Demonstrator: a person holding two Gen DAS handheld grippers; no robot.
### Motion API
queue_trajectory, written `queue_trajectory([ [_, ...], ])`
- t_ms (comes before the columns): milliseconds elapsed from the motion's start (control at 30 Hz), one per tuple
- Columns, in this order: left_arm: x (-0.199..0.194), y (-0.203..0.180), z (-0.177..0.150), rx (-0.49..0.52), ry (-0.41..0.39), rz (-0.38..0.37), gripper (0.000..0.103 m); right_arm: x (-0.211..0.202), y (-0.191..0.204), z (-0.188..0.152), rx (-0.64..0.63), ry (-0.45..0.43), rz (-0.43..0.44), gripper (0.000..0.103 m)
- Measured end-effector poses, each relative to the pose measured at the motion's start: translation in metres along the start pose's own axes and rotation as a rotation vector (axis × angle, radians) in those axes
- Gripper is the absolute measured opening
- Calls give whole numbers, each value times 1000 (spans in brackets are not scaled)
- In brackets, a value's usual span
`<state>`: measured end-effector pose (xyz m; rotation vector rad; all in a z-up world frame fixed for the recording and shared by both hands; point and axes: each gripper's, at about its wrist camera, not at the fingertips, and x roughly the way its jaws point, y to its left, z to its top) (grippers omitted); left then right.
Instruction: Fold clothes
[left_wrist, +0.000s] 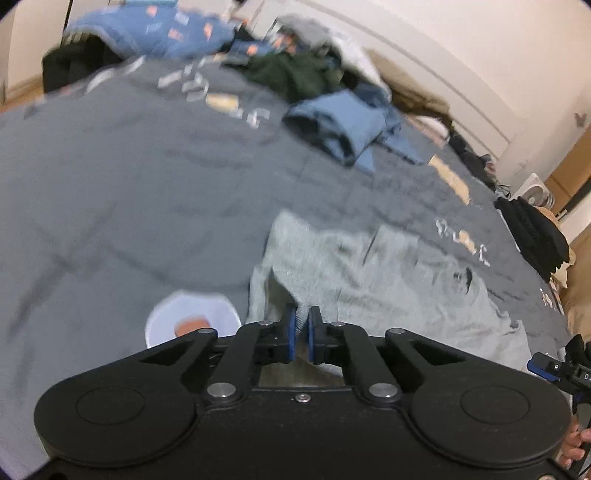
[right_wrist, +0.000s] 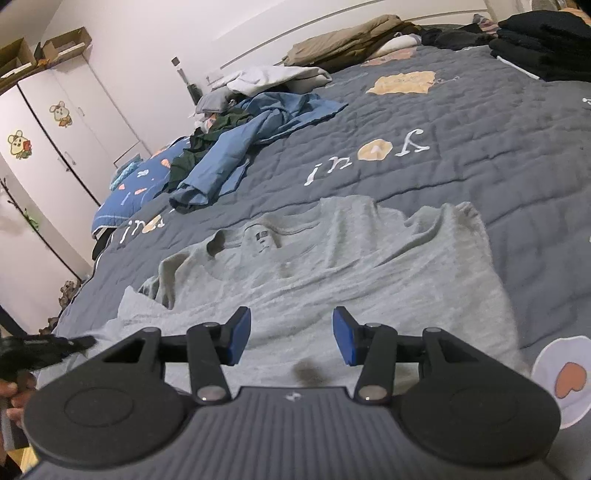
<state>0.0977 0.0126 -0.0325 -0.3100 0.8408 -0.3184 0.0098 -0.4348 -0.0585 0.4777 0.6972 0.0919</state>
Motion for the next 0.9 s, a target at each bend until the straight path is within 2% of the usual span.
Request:
queue_trajectory([
  [67,-5,-2,4,39,-30,47,7,-2,-5,2,7,-2,-13,48],
  [100,-2,-1,3,42,-12,60,7,-2,-7,3,9,7,-25,48],
  [167,11,4,0,31,95,66,8,-1,-12,3,-3,33,-70,48],
  [233,17,3,-4,59,138,81,11,1,-17,3,-22,64,-125,48],
  [267,16,3,-3,62,127,83,13,4,-20,1,-32,81,-150,48],
  [300,12,4,0,49,106,77,20,6,-23,0,-41,94,-176,48],
  [333,8,4,3,37,86,71,34,7,-26,-1,-46,99,-201,48],
  [400,2,7,9,13,25,58,51,8,-31,-4,-42,102,-222,48],
  [433,1,8,12,14,11,55,51,8,-32,-4,-36,101,-220,48],
  [533,12,3,18,27,4,66,51,8,-31,-5,-42,101,-220,48],
  [800,46,4,17,50,54,92,51,12,-22,-8,-80,103,-202,48],
  [867,55,4,17,56,66,98,35,13,-22,-9,-83,108,-202,48],
  [900,56,3,17,60,64,90,15,14,-22,-9,-82,109,-201,48],
])
